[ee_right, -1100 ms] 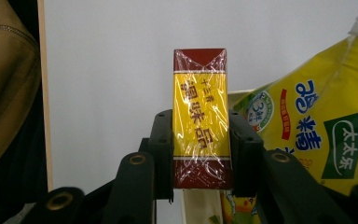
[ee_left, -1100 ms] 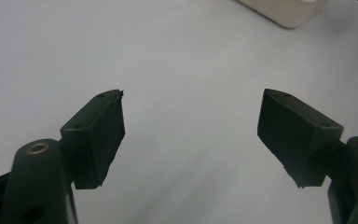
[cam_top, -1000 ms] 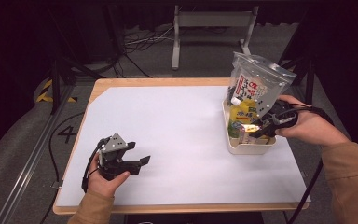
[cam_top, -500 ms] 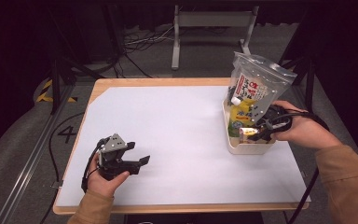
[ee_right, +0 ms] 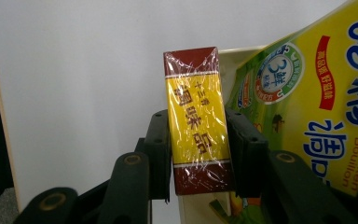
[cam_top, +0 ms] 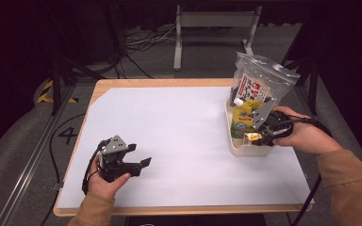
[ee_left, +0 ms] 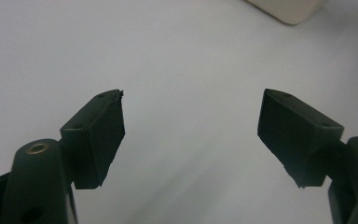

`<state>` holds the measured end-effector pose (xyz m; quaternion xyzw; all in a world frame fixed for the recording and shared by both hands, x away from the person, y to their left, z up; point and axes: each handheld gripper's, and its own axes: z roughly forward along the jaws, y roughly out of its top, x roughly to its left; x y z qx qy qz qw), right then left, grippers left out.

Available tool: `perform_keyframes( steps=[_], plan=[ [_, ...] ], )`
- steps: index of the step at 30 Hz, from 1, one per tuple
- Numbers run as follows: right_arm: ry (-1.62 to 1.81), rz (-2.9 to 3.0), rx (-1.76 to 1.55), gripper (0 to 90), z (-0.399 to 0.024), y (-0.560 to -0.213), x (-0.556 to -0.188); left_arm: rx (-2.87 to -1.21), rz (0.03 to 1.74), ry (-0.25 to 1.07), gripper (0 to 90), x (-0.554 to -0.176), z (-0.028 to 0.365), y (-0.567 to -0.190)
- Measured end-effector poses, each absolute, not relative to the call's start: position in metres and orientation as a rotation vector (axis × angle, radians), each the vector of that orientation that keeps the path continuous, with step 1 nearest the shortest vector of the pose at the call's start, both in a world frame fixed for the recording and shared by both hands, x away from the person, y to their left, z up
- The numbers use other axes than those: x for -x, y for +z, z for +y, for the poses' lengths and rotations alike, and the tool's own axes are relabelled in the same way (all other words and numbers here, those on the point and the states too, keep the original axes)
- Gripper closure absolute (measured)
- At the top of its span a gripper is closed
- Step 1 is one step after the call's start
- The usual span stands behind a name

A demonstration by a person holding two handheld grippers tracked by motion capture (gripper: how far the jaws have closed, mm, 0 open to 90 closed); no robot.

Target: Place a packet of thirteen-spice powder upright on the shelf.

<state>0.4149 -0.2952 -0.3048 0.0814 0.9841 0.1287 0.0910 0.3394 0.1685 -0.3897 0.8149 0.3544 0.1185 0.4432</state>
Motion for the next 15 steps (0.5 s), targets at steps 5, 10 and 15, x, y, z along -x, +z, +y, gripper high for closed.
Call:
perform_keyframes(
  steps=[5, 10, 15],
  plan=[
    [0.351, 2.92, -0.243, 64.9, -0.2959, -0.3089, -0.4155, -2.018, 0.882, 0.295, 23.5, -0.3393, 0.1696, -0.3903],
    [0.334, 2.912, -0.247, 64.8, -0.2973, -0.3118, -0.4154, -2.02, 0.89, 0.294, 23.4, -0.3387, 0.1699, -0.3905],
    [0.339, 2.903, -0.275, 62.2, -0.2999, -0.313, -0.4137, -2.019, 0.889, 0.303, 23.3, -0.3388, 0.1725, -0.3902]
  ],
)
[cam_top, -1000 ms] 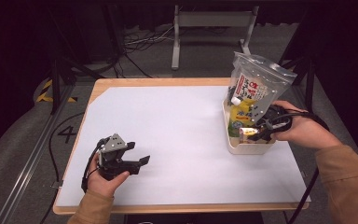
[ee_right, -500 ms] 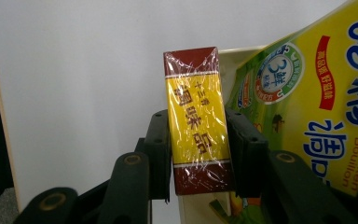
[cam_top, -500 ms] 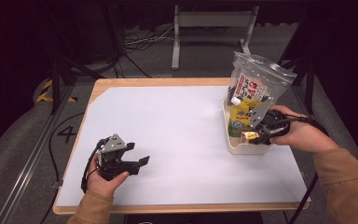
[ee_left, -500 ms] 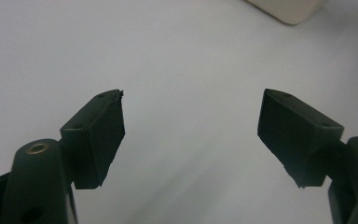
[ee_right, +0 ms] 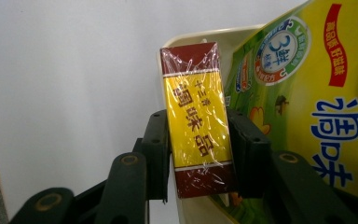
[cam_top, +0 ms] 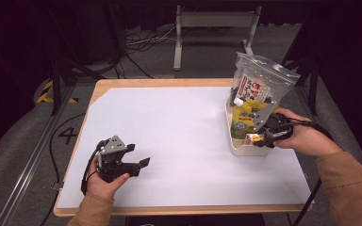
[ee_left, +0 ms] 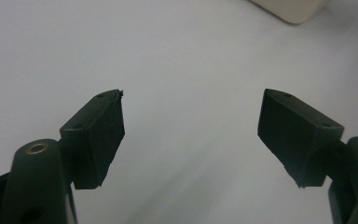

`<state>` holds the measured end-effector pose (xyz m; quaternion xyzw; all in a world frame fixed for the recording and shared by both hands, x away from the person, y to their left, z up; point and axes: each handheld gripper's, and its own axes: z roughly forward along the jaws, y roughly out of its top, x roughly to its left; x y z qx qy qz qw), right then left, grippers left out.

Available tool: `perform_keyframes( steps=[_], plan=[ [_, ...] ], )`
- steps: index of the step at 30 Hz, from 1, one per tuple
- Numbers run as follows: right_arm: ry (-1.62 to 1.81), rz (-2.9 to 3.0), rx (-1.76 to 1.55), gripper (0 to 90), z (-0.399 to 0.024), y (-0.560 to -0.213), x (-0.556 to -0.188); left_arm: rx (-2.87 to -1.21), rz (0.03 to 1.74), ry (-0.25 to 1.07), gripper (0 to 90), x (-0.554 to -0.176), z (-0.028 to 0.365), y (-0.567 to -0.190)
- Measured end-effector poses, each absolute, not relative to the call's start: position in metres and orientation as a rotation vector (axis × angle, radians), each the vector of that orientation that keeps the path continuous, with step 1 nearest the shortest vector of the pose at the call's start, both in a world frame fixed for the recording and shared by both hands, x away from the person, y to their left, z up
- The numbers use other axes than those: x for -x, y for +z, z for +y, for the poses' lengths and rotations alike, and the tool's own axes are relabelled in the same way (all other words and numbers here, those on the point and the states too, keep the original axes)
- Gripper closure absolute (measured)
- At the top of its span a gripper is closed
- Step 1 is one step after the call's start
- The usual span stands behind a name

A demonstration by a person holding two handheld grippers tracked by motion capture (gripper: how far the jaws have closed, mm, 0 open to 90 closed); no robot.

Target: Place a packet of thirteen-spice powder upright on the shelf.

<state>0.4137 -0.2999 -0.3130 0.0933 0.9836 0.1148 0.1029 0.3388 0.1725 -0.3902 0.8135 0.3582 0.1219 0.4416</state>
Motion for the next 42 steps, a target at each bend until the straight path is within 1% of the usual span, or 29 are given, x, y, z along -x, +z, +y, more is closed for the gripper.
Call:
perform_keyframes(
  steps=[6, 11, 14, 16, 28, 33, 35, 42],
  plan=[
    [0.437, 2.882, -0.364, 50.2, -0.307, -0.311, -0.408, -2.01, 0.902, 0.301, 23.2, -0.337, 0.175, -0.391],
    [0.614, 2.796, -0.41, 44.6, -0.317, -0.302, -0.398, -2.005, 0.907, 0.307, 23.0, -0.333, 0.179, -0.391],
    [0.666, 2.751, -0.414, 43.4, -0.321, -0.299, -0.393, -2.001, 0.905, 0.309, 22.9, -0.331, 0.182, -0.39],
    [0.765, 2.691, -0.45, 41.9, -0.328, -0.295, -0.385, -1.99, 0.907, 0.318, 22.8, -0.328, 0.186, -0.39],
    [0.993, 2.497, -0.632, 37.3, -0.352, -0.295, -0.36, -1.951, 0.933, 0.351, 22.5, -0.317, 0.204, -0.389],
    [1.078, 2.415, -0.733, 37.0, -0.366, -0.298, -0.352, -1.941, 0.921, 0.396, 22.5, -0.31, 0.211, -0.388],
    [1.097, 2.396, -0.77, 35.6, -0.37, -0.3, -0.35, -1.937, 0.919, 0.408, 22.5, -0.309, 0.213, -0.388],
    [1.119, 2.31, -0.905, 33.7, -0.384, -0.314, -0.338, -1.922, 0.92, 0.405, 22.2, -0.306, 0.219, -0.39]
  ],
)
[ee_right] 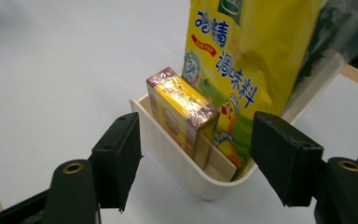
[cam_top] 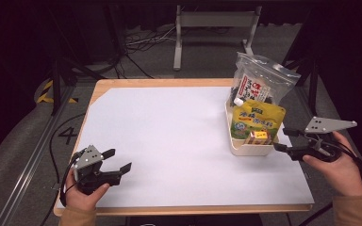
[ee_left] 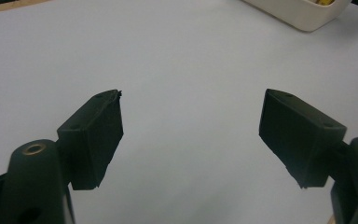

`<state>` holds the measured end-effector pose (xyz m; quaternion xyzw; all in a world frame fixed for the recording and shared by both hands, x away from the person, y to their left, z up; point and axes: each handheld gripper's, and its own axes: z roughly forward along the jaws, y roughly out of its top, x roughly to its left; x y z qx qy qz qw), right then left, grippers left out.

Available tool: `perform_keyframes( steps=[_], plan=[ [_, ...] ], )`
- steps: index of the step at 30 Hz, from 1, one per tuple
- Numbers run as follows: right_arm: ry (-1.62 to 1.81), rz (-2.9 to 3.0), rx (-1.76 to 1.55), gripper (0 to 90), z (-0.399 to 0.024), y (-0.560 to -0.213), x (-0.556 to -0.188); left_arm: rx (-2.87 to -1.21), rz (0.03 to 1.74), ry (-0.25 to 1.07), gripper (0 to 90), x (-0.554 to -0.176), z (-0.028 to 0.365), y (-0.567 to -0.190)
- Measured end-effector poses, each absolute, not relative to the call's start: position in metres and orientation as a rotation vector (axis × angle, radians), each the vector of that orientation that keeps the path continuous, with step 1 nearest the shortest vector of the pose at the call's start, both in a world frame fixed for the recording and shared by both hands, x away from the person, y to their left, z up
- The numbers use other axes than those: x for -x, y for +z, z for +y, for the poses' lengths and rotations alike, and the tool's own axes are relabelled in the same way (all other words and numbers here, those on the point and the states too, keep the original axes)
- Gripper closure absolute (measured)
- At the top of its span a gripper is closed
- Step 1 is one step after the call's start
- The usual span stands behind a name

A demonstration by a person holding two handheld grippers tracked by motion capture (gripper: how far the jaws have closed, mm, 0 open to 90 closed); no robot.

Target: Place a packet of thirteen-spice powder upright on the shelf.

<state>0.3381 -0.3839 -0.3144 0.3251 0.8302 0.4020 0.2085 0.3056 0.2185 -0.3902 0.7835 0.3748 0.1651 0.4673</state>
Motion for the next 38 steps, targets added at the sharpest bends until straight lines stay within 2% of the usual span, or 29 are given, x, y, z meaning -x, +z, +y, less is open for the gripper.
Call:
perform_keyframes(
  steps=[11, 27, 38],
  plan=[
    [1.224, 2.151, -1.059, 20.1, -0.396, -0.35, -0.329, -1.917, 0.918, 0.398, 22.1, -0.305, 0.223, -0.395],
    [1.22, 2.118, -1.153, 20.8, -0.392, -0.407, -0.332, -1.929, 0.908, 0.399, 22.0, -0.308, 0.225, -0.401],
    [1.231, 2.106, -1.162, 18.3, -0.39, -0.411, -0.331, -1.918, 0.925, 0.381, 21.9, -0.312, 0.227, -0.407]
  ],
)
